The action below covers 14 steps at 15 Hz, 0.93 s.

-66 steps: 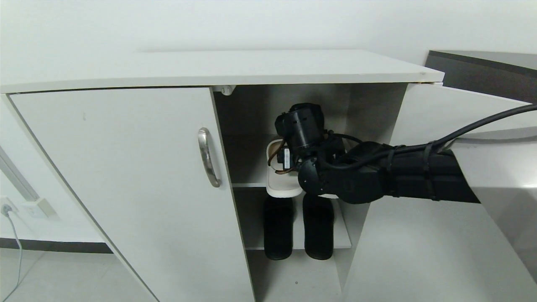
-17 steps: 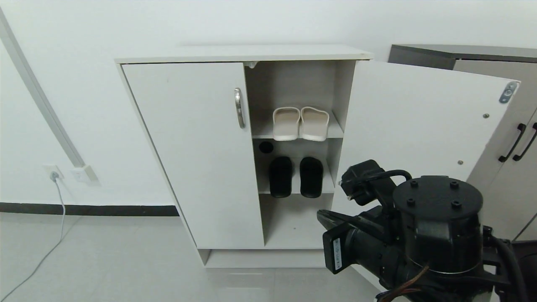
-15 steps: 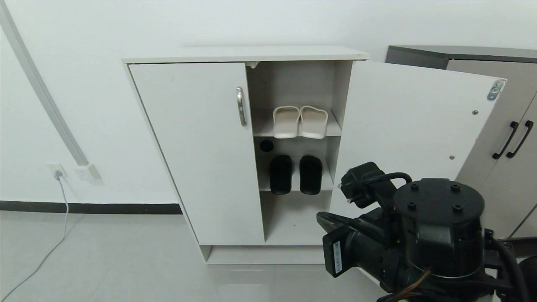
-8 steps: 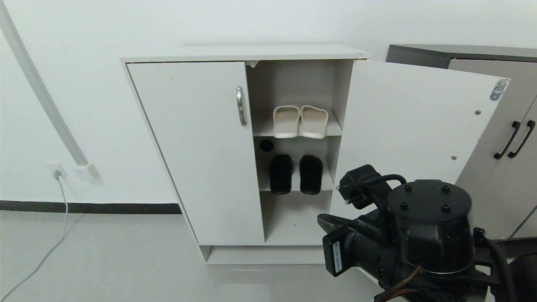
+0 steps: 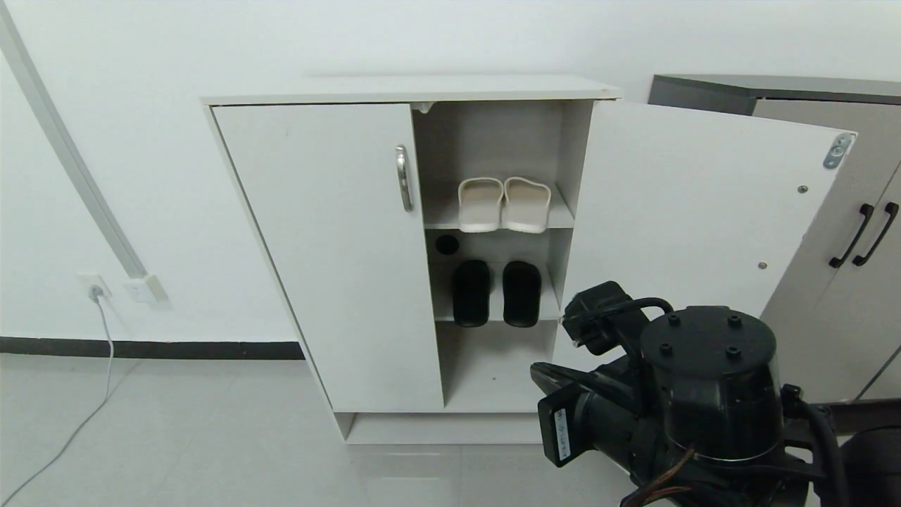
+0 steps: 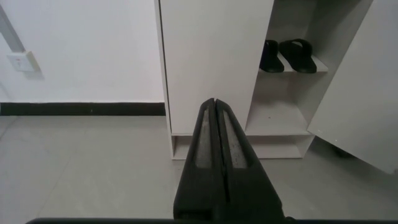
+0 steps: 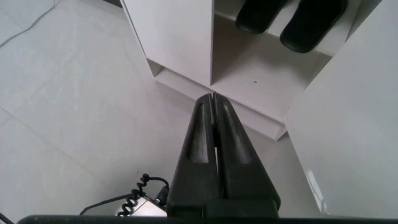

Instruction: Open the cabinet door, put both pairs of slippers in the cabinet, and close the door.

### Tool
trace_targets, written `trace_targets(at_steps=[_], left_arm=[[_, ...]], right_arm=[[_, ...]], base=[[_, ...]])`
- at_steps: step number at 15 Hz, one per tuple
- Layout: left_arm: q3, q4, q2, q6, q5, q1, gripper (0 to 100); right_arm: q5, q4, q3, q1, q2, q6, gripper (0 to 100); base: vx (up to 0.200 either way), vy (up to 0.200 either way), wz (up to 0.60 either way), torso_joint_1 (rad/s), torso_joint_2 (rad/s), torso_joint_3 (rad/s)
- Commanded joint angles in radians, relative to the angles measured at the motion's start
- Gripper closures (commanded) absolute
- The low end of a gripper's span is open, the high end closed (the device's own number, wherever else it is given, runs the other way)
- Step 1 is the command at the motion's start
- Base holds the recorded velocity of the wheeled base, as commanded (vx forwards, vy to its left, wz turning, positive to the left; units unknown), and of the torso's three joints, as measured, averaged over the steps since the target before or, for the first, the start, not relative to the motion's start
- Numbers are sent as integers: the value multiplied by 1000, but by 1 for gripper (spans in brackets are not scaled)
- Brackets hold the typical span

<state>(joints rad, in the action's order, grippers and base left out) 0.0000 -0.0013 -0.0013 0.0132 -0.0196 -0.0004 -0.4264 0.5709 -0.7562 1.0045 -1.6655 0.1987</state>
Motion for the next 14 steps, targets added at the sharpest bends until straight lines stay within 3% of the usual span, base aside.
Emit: trace_targets(at_steps=[1, 6, 14], left_arm=[[0, 0, 1, 1, 0, -1, 100], [0, 0, 1, 1, 0, 0, 100], [0, 0, 1, 1, 0, 0, 100]], right_arm=[[0, 0, 0, 0, -3, -1, 100], [0, 0, 0, 0, -3, -1, 100], [-2, 0, 9, 0, -3, -16, 100]], base=[[0, 0, 0, 0, 0, 0], [0, 0, 0, 17, -185, -262], [0, 0, 0, 89, -498, -351]])
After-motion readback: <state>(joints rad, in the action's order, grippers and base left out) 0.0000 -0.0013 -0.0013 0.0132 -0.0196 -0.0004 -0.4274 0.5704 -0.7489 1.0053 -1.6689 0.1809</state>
